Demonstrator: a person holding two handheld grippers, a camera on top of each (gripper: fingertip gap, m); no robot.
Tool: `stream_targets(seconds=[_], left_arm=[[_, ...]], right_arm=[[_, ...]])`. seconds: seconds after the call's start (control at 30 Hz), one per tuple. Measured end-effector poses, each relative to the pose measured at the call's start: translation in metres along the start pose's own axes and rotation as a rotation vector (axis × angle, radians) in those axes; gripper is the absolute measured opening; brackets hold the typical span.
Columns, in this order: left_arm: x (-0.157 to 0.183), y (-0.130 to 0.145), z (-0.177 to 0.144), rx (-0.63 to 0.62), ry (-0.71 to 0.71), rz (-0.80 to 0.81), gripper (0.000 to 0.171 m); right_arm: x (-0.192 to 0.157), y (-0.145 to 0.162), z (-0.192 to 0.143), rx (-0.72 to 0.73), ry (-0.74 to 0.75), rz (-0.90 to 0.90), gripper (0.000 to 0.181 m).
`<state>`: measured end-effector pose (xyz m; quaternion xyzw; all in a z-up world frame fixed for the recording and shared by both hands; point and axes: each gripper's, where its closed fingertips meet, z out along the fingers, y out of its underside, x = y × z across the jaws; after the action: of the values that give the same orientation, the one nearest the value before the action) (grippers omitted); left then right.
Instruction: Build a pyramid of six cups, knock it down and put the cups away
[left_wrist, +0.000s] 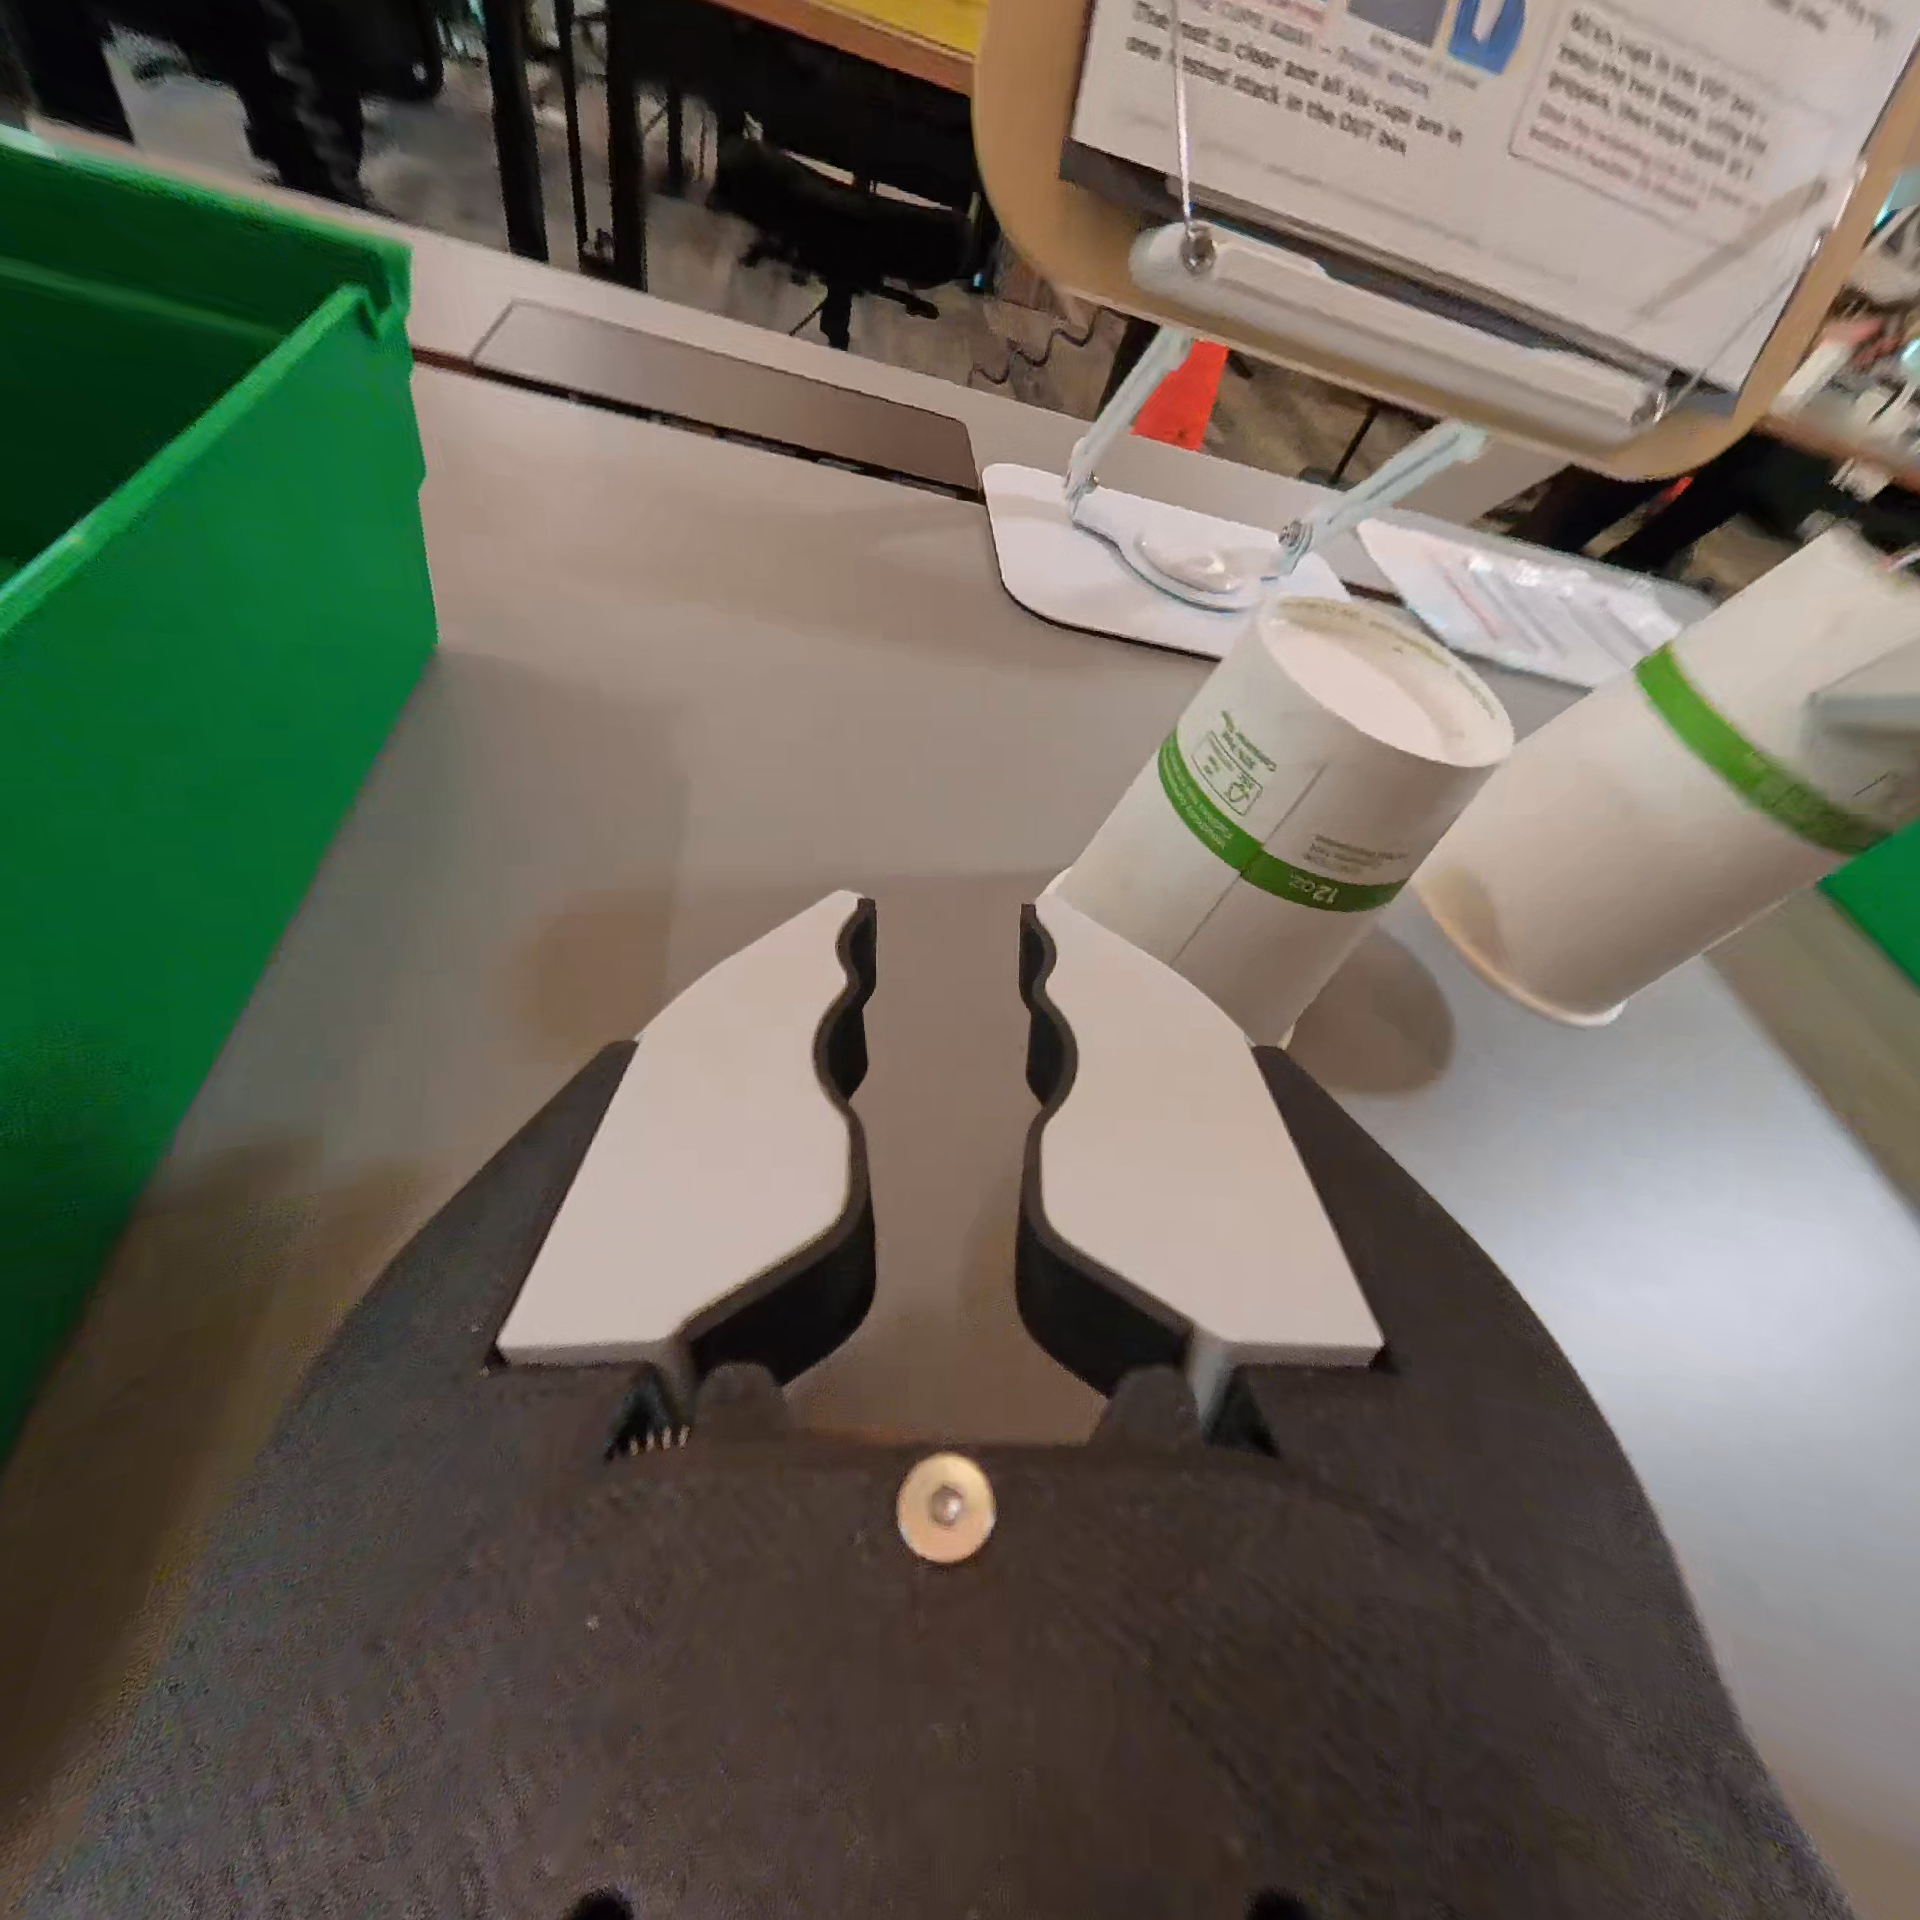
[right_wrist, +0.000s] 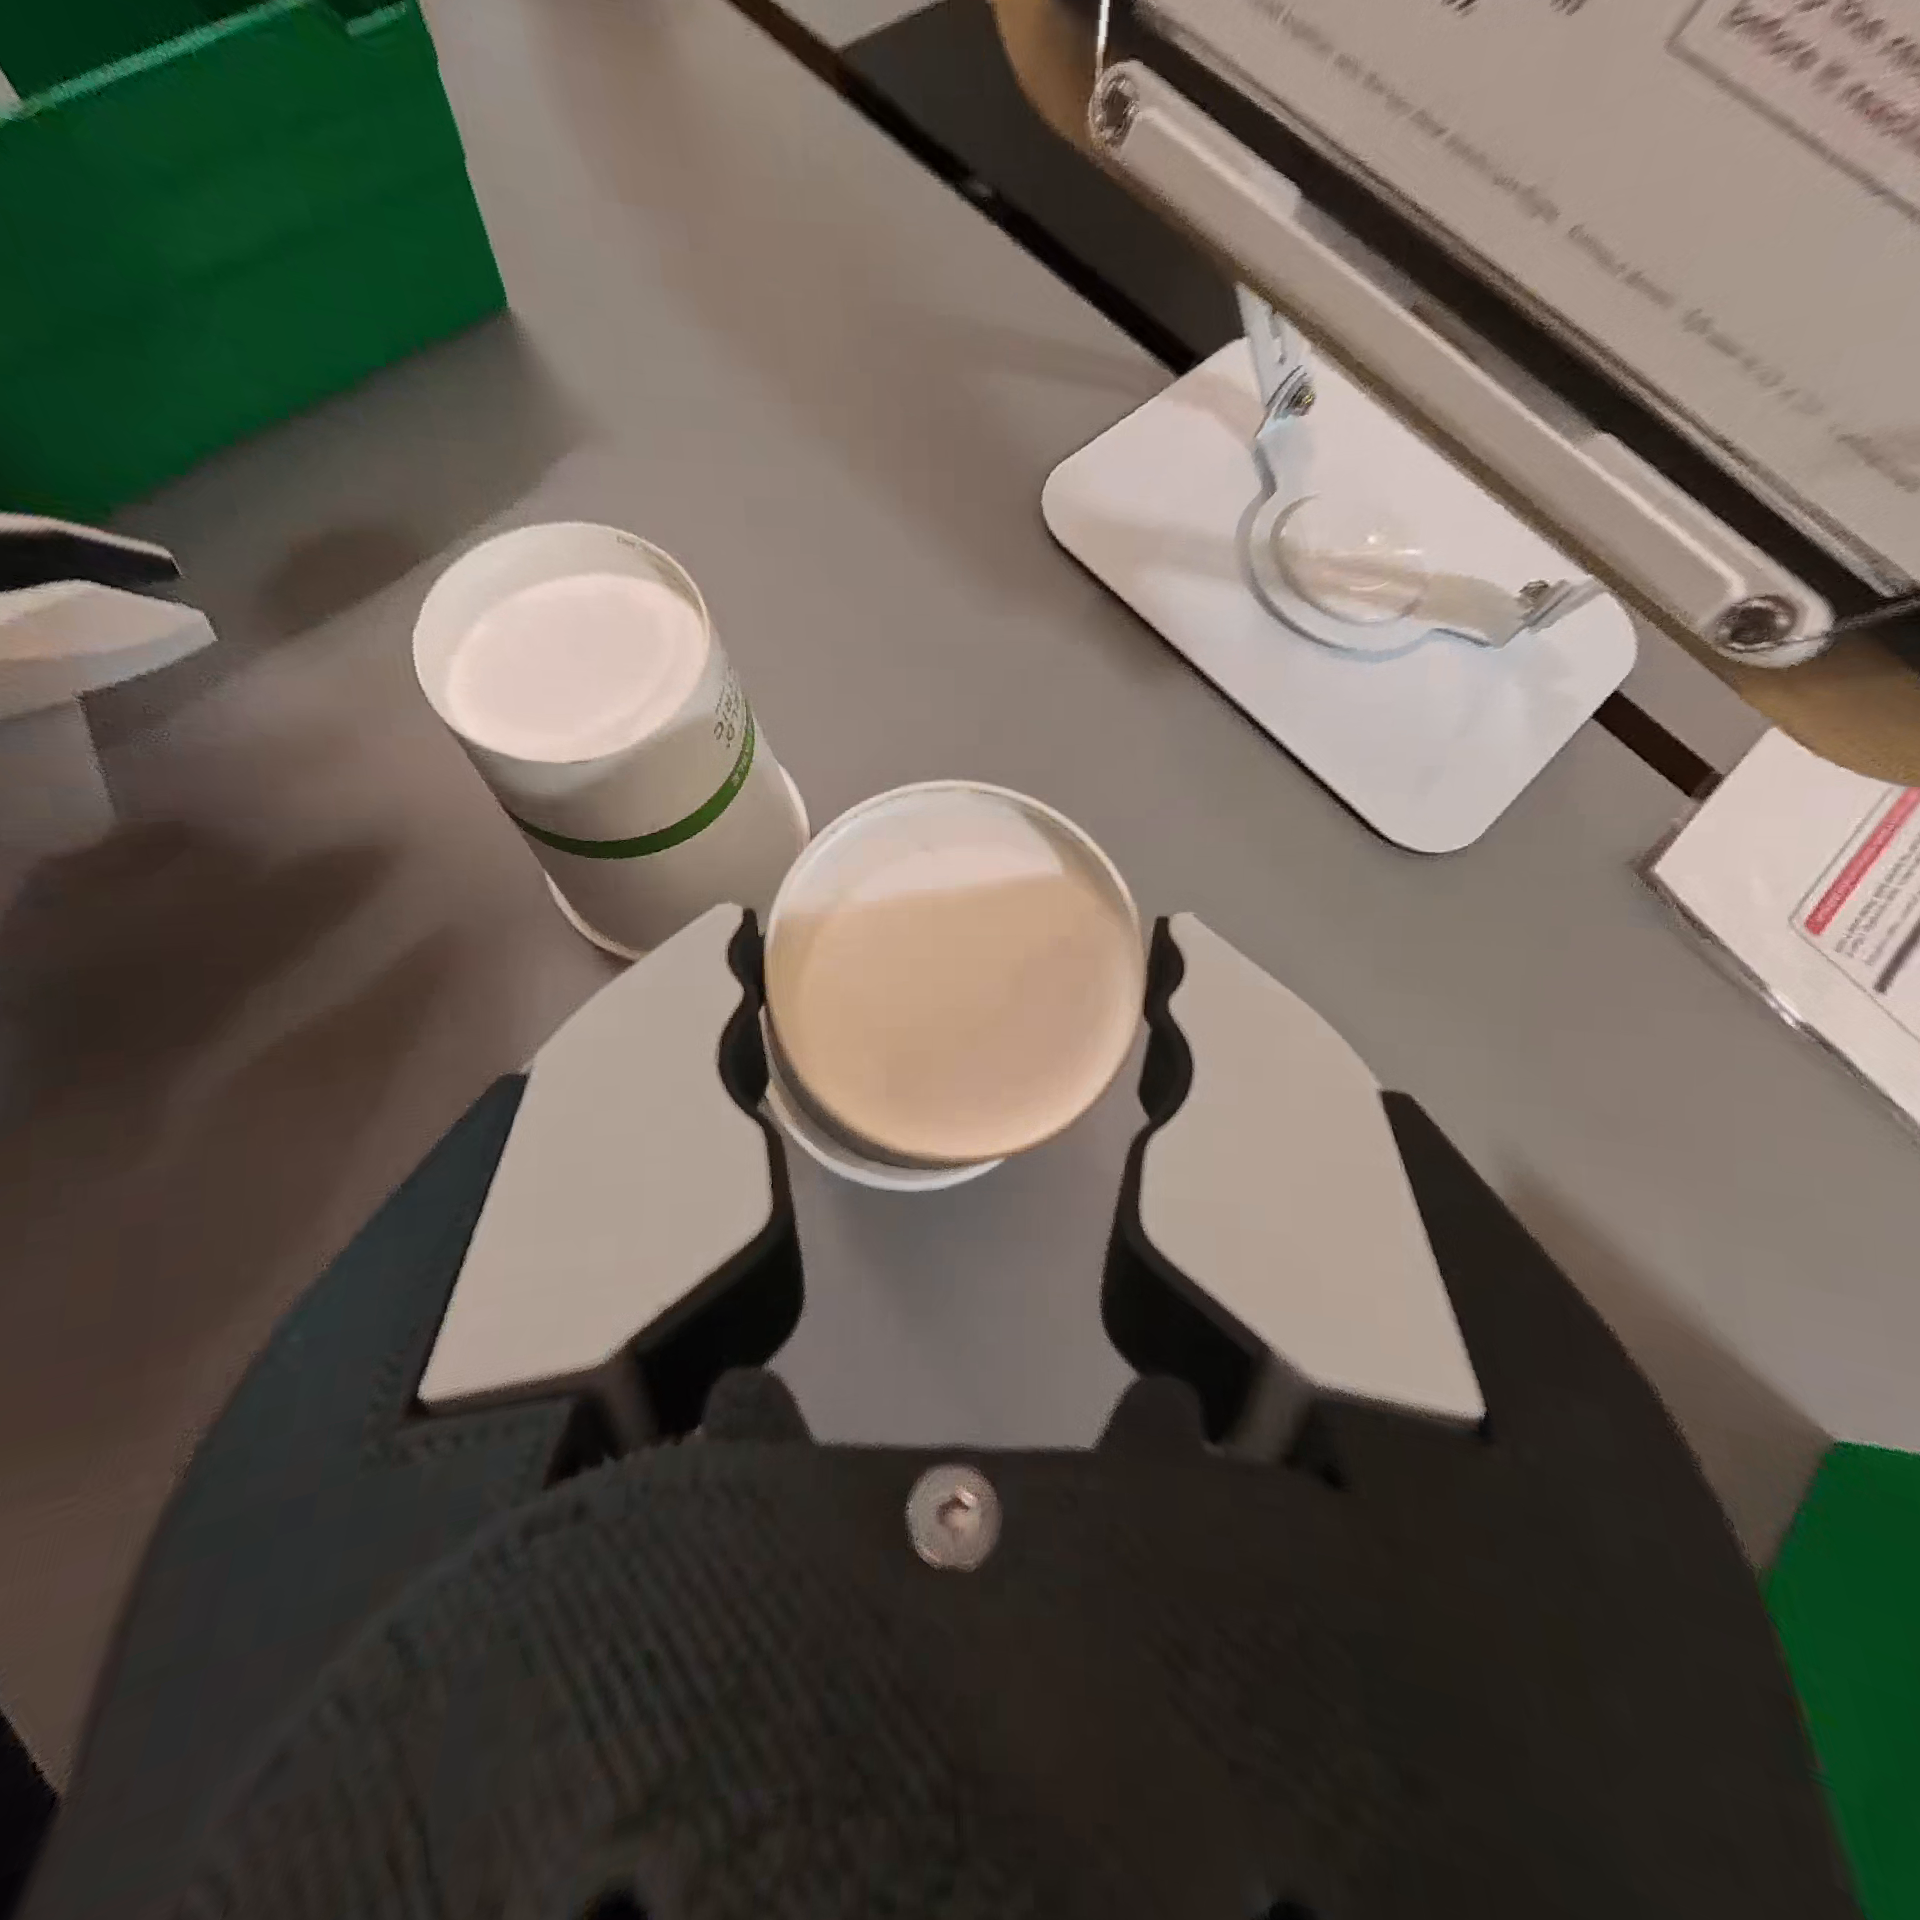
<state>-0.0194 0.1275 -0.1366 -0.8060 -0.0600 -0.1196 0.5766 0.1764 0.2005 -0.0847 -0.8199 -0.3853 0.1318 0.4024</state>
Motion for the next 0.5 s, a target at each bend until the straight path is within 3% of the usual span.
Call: stream_targets(seconds=[0.2,0.5], left_arm=[[-0.011,0.004,0.008,-0.043,0.032,-0.069,0.027],[-0.006,0.013,0.024,-0.105,0.068,-0.021,0.027]], right_arm=[[-0.009,0.019,0.021,-0.117,0.011,-0.129,0.072],[-0.020,0.020,0.029,-0.090,-0.087,-0.089,0.072]])
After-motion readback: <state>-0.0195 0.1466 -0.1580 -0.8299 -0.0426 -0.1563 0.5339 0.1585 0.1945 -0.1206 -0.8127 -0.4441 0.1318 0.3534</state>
